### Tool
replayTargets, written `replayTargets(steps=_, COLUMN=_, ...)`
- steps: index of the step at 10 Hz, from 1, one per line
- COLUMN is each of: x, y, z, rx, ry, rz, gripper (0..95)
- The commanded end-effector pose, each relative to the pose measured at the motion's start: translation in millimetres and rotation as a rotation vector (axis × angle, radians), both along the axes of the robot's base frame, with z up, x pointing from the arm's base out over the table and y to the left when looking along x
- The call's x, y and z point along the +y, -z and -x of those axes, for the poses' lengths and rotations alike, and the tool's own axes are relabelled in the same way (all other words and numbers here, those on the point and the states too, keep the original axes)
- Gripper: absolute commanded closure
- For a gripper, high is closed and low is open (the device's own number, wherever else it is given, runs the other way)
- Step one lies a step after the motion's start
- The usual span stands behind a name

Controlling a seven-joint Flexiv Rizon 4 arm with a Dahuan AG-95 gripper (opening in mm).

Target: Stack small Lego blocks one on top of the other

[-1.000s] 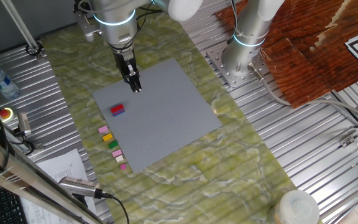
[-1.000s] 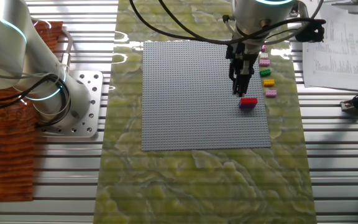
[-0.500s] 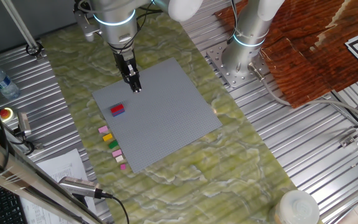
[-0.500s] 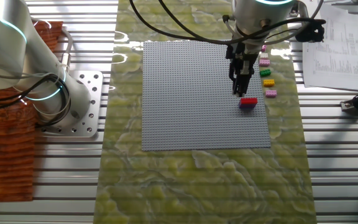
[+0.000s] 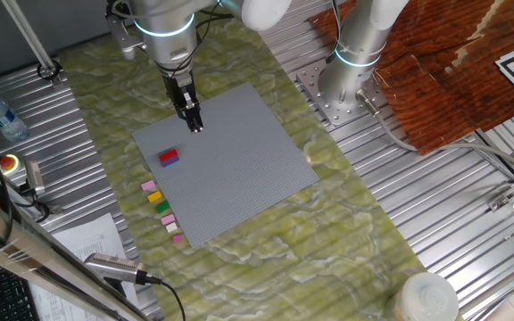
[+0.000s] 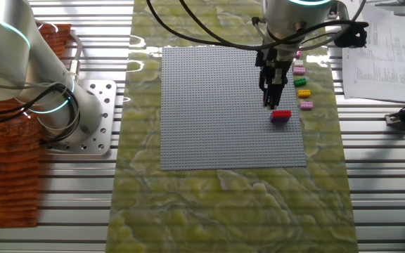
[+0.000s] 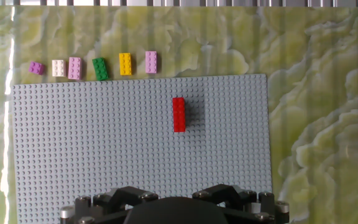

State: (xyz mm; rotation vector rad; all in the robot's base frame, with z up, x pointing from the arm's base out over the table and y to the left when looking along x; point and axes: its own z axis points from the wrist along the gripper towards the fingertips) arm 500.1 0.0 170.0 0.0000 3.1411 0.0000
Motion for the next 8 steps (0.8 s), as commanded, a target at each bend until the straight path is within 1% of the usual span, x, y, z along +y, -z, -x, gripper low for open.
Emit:
replayTargets(steps=1, x=0.0, y=0.0, z=0.1, rx=0.0, ry=0.0, rz=0.0, gripper=95.0)
replayTargets(steps=2, x=0.1, y=-0.3, z=-0.2, rx=-0.017, ry=0.022, rz=0.029, gripper=95.0)
replayTargets(steps=8, x=0.6, y=-0.9, z=-0.9, rx=-0.015, ry=0.024, rz=0.028, gripper=95.0)
